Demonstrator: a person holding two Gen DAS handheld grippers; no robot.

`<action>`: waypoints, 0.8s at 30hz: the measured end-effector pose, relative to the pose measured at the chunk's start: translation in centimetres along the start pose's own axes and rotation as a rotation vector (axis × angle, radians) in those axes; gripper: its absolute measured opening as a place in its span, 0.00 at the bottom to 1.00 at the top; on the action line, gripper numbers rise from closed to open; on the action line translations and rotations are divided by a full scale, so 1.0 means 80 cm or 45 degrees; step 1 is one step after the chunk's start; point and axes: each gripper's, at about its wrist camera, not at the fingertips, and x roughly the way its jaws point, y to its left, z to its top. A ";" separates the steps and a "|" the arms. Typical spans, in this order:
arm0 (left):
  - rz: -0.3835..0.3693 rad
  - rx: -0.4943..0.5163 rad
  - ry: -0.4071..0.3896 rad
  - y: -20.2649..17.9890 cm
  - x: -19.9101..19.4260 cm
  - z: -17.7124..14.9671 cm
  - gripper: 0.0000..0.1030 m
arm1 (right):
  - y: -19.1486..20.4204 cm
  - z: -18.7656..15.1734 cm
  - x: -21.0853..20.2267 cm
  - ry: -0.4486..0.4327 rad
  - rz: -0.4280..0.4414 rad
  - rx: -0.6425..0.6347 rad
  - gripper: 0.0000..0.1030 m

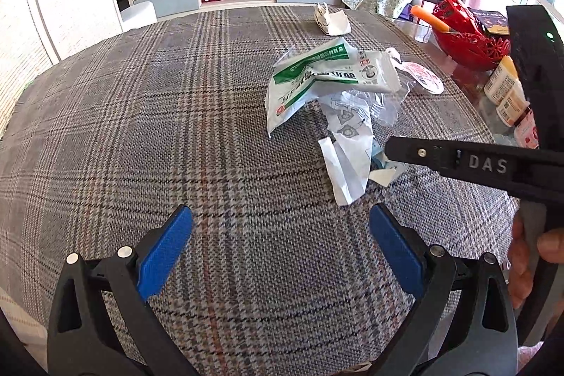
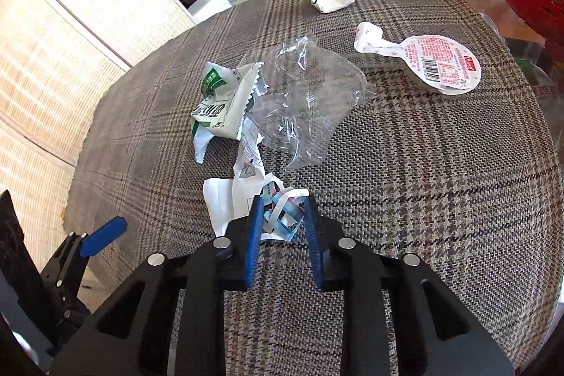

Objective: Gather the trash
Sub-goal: 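Grasp the blue-white paper wrapper with the right tool while the left tool grasps a white paper strip, then carry both papers over the bin and open both tools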

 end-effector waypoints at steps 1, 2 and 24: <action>0.001 -0.002 -0.003 -0.001 0.002 0.003 0.92 | -0.001 0.000 -0.004 -0.015 -0.018 -0.004 0.17; 0.001 0.001 -0.005 -0.002 0.005 0.006 0.92 | -0.002 0.000 -0.013 -0.046 -0.056 -0.021 0.17; -0.174 0.089 0.113 -0.049 0.055 0.023 0.03 | -0.045 -0.019 -0.056 -0.066 -0.252 -0.054 0.16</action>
